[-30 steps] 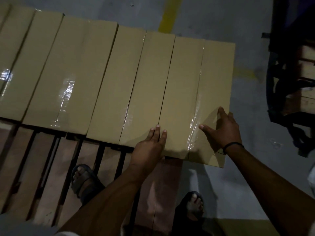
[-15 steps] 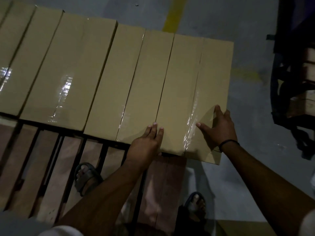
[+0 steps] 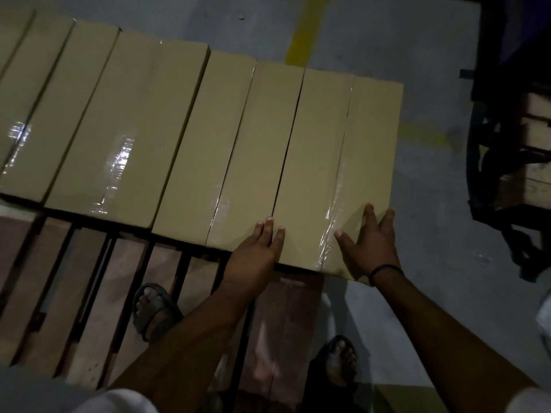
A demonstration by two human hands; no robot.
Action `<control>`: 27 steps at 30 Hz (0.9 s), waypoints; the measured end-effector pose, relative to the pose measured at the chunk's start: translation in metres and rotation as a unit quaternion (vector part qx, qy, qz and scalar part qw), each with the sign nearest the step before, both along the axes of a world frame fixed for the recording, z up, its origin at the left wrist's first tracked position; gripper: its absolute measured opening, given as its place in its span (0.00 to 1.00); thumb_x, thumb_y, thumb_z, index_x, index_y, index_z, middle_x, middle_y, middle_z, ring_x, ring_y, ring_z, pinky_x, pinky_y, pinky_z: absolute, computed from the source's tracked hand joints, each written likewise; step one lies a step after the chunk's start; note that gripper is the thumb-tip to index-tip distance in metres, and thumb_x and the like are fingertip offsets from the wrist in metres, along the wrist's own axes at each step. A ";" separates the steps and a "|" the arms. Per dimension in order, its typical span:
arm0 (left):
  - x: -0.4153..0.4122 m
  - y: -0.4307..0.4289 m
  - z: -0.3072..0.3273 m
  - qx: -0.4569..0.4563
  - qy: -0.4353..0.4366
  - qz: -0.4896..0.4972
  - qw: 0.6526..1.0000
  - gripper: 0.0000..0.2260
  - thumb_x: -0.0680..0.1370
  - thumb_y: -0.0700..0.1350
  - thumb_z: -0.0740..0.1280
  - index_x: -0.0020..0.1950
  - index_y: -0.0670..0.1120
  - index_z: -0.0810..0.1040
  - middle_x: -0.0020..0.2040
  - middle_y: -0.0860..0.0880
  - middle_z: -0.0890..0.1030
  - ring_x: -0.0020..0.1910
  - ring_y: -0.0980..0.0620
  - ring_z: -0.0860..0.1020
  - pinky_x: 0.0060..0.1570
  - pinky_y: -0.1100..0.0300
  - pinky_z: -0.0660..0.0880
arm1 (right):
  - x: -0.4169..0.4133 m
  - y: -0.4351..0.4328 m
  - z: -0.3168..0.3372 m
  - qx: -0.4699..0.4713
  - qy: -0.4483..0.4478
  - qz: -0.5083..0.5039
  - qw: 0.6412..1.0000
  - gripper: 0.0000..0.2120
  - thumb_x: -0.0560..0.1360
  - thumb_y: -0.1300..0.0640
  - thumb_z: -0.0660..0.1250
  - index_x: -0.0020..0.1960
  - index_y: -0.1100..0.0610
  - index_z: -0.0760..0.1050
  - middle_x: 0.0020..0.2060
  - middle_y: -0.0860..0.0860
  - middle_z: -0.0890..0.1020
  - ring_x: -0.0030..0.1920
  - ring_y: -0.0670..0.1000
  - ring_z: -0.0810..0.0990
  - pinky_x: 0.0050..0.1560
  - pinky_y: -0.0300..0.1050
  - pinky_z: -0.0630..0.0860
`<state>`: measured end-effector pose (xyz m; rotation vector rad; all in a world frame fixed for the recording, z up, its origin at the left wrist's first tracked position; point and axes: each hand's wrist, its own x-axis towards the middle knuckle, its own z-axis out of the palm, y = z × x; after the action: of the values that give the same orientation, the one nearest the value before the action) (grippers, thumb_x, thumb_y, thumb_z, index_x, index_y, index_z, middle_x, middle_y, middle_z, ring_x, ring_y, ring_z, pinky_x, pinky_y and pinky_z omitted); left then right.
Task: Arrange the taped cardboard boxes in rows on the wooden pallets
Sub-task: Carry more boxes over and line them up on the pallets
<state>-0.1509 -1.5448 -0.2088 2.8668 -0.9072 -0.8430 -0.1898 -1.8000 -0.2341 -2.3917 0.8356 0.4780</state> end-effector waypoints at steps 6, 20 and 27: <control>-0.019 0.005 0.001 0.012 -0.029 -0.002 1.000 0.39 0.80 0.39 0.65 0.84 0.45 0.46 0.84 0.39 0.42 0.82 0.38 0.40 0.79 0.47 0.48 | -0.027 0.017 0.010 -0.050 -0.043 0.083 0.994 0.40 0.77 0.37 0.68 0.82 0.51 0.57 0.82 0.58 0.47 0.81 0.63 0.48 0.75 0.64 0.54; -0.056 -0.045 0.139 0.013 -0.048 0.052 0.997 0.38 0.81 0.50 0.66 0.85 0.48 0.47 0.84 0.40 0.45 0.83 0.39 0.42 0.79 0.46 0.48 | -0.062 0.027 0.136 0.003 -0.084 0.071 0.994 0.33 0.80 0.42 0.64 0.82 0.49 0.57 0.83 0.54 0.50 0.81 0.61 0.47 0.78 0.61 0.51; -0.090 -0.071 0.258 -0.075 -0.081 0.170 0.979 0.38 0.82 0.53 0.67 0.84 0.48 0.49 0.84 0.41 0.48 0.83 0.39 0.45 0.79 0.46 0.50 | -0.082 0.020 0.251 0.033 -0.142 0.066 0.987 0.33 0.81 0.41 0.62 0.82 0.49 0.57 0.82 0.54 0.52 0.81 0.60 0.50 0.77 0.60 0.51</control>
<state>-0.2411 -1.6157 0.0488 2.8647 -0.4408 -0.4934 -0.2716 -1.7803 0.0171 -2.3889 0.5309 0.2041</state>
